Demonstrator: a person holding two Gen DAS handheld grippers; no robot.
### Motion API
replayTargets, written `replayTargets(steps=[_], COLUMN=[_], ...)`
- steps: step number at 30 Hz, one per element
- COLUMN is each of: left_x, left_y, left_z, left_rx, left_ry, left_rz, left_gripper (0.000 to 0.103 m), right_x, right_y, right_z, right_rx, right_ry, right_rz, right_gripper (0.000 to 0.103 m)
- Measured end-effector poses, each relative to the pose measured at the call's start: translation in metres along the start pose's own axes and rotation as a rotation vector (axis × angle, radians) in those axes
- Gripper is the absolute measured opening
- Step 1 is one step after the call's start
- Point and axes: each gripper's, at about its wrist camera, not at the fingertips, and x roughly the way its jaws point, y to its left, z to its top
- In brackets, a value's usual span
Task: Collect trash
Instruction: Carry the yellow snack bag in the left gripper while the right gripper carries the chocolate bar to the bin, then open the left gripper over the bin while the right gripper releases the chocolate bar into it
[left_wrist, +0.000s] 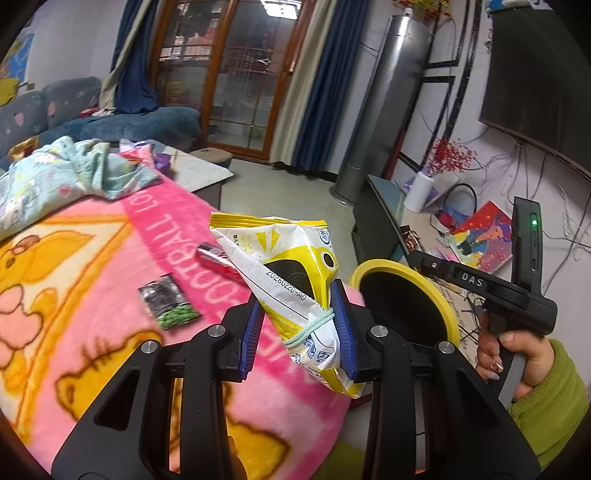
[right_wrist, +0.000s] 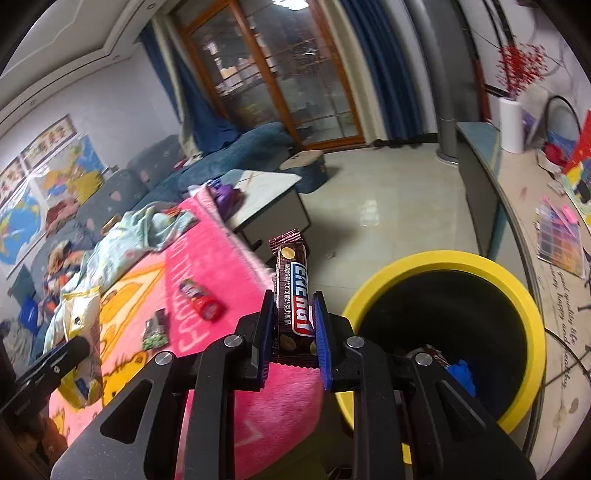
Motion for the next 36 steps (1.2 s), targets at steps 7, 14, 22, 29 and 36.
replayTargets(steps=[7,14,22,29,36], left_x=[0.021,0.052,0.087,0.118,0.142], left_y=[-0.027,-0.066,-0.102,-0.130,-0.147], left_z=[0.000,-0.003,-0.008,-0.018,-0.028], left_rx=[0.059,0.124,0.181,0.225,0.261], left_ry=[0.032,0.080,0.139,0.202,0.249], left_rz=[-0.062,-0.126,-0.181,-0.219,-0.236], left_gripper=[0.028,0.028,0.028,0.029,0.029], right_x=[-0.009,-0.024,-0.034,-0.030,-0.024], right_y=[-0.032,-0.082,-0.134,-0.158,-0.177], right_z=[0.003,0.003,-0.005,-0.016,-0.025], right_rx=[0.067,0.165,0.248,0.292,0.325], right_ry=[-0.032,-0.064,-0.073,-0.046,-0.021], right_rz=[-0.056,-0.117,-0.173,-0.189,-0.201], right_gripper=[0.020,0.020,0.020,0.020,0.021])
